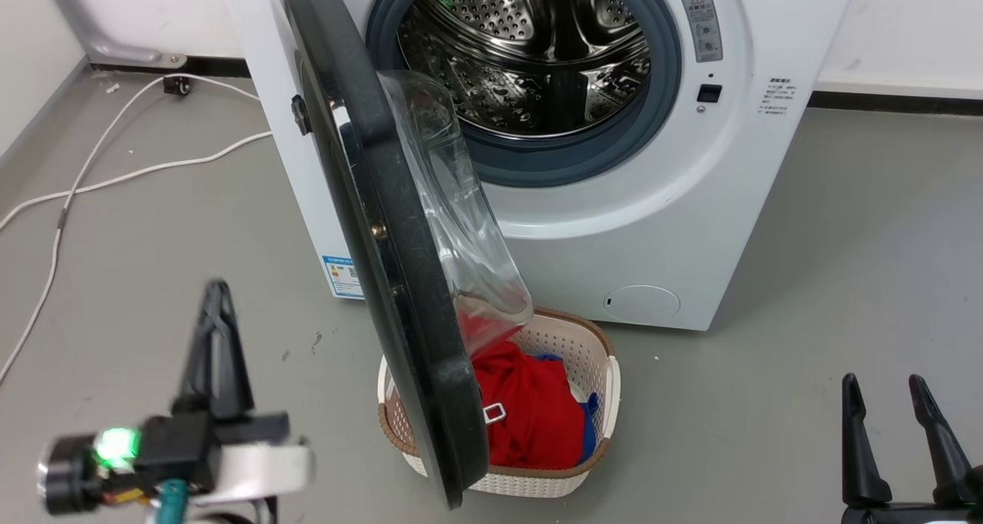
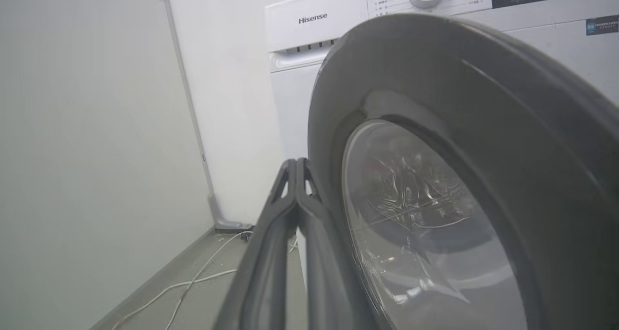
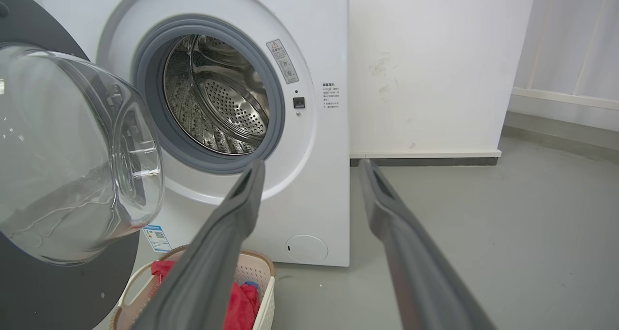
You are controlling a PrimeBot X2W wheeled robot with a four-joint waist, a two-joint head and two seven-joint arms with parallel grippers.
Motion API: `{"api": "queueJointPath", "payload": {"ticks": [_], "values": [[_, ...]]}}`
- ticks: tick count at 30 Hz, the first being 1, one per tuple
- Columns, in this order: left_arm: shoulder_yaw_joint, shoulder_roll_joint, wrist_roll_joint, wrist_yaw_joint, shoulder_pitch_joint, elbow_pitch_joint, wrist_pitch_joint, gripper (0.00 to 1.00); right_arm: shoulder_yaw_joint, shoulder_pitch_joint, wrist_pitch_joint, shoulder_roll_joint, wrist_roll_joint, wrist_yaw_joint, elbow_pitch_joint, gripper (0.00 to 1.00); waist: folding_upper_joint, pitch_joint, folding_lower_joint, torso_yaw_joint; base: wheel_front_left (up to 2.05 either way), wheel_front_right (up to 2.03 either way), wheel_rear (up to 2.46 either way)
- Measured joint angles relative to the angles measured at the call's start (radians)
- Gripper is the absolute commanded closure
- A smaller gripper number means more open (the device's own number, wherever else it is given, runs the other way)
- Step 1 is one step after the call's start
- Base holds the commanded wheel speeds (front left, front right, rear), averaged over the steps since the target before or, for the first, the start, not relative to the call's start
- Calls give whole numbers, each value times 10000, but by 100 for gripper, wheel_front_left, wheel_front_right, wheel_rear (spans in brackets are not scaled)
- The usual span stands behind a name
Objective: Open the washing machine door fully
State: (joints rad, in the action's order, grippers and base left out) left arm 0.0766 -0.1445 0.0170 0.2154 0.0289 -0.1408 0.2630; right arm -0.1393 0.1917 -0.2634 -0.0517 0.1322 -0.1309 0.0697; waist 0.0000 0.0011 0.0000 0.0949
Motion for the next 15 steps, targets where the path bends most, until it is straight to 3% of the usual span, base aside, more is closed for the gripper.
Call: {"api": "queueJointPath", "payload": {"ticks": [6,15], "values": [[-52,-430,-316,-132,-839,-1133,0,100,6,-10,0,2,21,0,-44,0,0,-44,0,-81,0,0,0],[1022,-717,-832,-614,-2300,-2174,2,100,107,-39,0,2,82,0,-75,0,0,-62,0,-224,0,0,0]]}}
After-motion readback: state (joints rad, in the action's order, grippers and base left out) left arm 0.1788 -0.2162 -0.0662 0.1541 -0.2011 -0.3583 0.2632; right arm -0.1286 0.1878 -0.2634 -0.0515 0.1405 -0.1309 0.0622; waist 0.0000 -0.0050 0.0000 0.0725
